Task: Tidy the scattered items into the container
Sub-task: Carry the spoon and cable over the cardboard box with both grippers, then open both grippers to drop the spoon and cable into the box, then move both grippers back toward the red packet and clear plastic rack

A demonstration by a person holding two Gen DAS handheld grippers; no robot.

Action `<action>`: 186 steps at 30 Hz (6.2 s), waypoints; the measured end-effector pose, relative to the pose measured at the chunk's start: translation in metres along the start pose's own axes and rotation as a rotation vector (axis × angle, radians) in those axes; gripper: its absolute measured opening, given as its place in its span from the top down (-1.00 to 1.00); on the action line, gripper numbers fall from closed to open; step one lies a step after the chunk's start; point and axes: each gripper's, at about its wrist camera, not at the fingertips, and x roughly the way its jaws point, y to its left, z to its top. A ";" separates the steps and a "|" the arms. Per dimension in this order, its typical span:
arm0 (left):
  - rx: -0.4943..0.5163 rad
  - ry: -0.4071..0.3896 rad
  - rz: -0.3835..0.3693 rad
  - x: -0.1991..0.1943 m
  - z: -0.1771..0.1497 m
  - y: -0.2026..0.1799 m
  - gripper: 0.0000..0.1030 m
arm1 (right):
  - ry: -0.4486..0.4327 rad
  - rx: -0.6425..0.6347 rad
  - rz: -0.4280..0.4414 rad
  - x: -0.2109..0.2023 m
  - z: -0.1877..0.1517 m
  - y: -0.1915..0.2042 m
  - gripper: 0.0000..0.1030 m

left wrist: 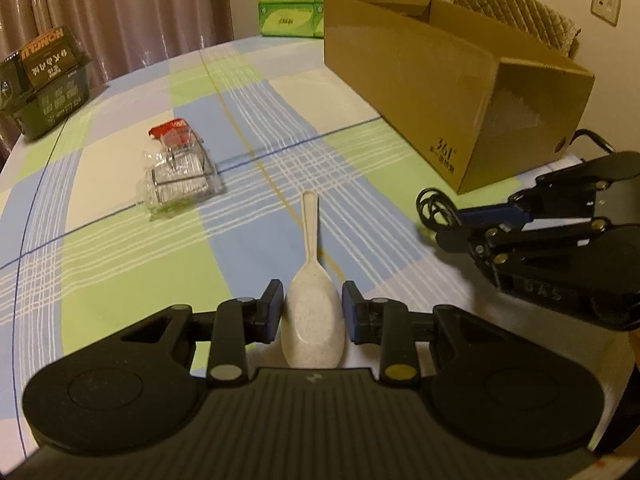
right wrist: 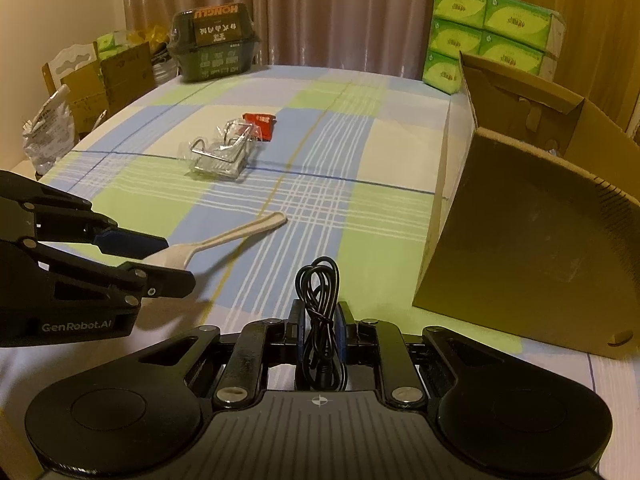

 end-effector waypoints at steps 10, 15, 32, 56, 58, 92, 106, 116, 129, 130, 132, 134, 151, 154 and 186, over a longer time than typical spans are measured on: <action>0.022 0.035 0.045 0.002 -0.009 -0.002 0.43 | 0.001 0.014 -0.005 0.001 -0.003 -0.005 0.77; -0.001 0.038 0.057 0.001 -0.012 0.001 0.33 | -0.003 0.023 -0.010 -0.001 -0.004 -0.010 0.77; -0.027 -0.006 0.054 -0.014 -0.010 0.000 0.47 | -0.018 0.026 -0.012 -0.013 -0.005 -0.011 0.77; -0.047 -0.124 0.091 -0.065 0.022 -0.006 0.47 | -0.120 0.001 -0.025 -0.062 0.020 -0.003 0.77; -0.046 -0.131 0.090 -0.071 0.025 -0.011 0.47 | -0.132 0.005 -0.027 -0.069 0.022 -0.004 0.77; -0.015 -0.221 -0.038 -0.096 0.103 -0.107 0.47 | -0.313 0.154 -0.154 -0.159 0.044 -0.103 0.77; -0.042 -0.241 -0.095 -0.065 0.160 -0.127 0.47 | -0.327 0.186 -0.188 -0.146 0.065 -0.154 0.77; -0.049 -0.234 -0.114 -0.039 0.186 -0.131 0.47 | -0.326 0.197 -0.186 -0.132 0.077 -0.173 0.77; -0.068 -0.210 -0.128 -0.015 0.197 -0.129 0.47 | -0.310 0.219 -0.191 -0.116 0.081 -0.189 0.77; -0.071 -0.207 -0.131 -0.013 0.197 -0.129 0.47 | -0.308 0.220 -0.191 -0.115 0.082 -0.189 0.77; -0.079 -0.203 -0.136 -0.010 0.198 -0.129 0.47 | -0.306 0.222 -0.191 -0.113 0.082 -0.191 0.77; -0.089 -0.202 -0.143 -0.007 0.198 -0.128 0.47 | -0.303 0.224 -0.191 -0.112 0.082 -0.192 0.77; -0.122 -0.181 -0.118 -0.001 0.181 -0.114 0.20 | -0.285 0.234 -0.188 -0.105 0.079 -0.195 0.77; -0.118 -0.181 -0.115 -0.004 0.180 -0.114 0.19 | -0.283 0.229 -0.184 -0.104 0.080 -0.193 0.77; -0.164 -0.176 -0.037 -0.030 0.140 -0.067 -0.17 | -0.297 0.230 -0.132 -0.108 0.092 -0.169 -0.26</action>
